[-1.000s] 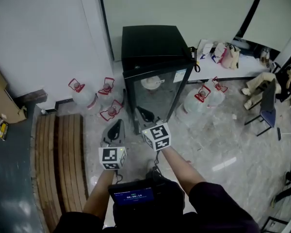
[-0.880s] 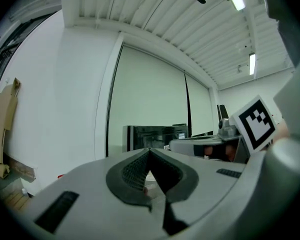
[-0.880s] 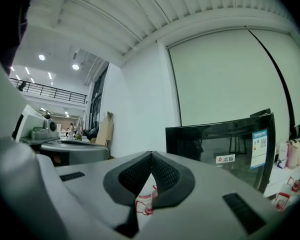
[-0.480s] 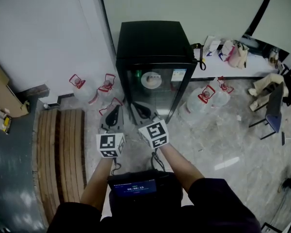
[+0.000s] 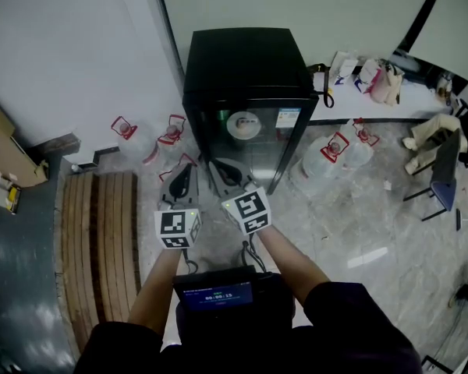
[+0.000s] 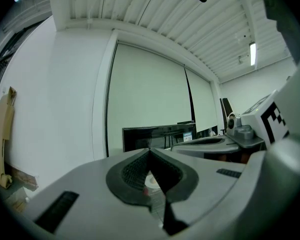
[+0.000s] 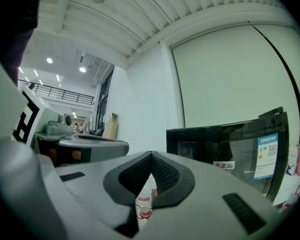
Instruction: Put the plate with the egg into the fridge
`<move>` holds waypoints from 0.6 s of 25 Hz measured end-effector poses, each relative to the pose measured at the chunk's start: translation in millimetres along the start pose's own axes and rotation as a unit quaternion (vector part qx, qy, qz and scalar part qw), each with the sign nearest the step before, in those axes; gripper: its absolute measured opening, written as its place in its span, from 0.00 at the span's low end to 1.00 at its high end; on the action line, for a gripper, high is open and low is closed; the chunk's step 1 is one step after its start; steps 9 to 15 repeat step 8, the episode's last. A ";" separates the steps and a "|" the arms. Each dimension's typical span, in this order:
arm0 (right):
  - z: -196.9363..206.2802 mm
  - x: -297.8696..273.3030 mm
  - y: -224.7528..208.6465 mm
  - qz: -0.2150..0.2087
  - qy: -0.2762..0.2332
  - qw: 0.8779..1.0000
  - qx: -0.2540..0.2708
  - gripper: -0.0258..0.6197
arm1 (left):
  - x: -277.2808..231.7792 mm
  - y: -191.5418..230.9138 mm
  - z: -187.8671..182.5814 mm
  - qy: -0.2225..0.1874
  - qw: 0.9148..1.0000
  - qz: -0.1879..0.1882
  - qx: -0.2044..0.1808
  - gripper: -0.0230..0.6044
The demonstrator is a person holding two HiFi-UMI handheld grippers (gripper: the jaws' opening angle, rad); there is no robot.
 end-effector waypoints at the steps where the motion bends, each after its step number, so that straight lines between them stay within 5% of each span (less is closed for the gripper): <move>1: 0.0 -1.0 -0.5 0.001 0.000 1.000 -0.001 0.05 | -1.1 0.8 1.0 0.002 1.000 0.000 -0.001 0.05; 15: 0.2 -9.9 -1.0 0.009 -0.001 1.000 0.000 0.05 | -5.1 9.5 4.7 0.005 1.000 0.007 -0.003 0.05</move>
Point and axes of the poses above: the fingertips, and each gripper's own axes: x backward along the fingers, y to its left, z out of its underside, the point moved 5 cm from there along x, backward along the fingers, and after that the axes turned 1 degree about z, right-handed, at the moved point
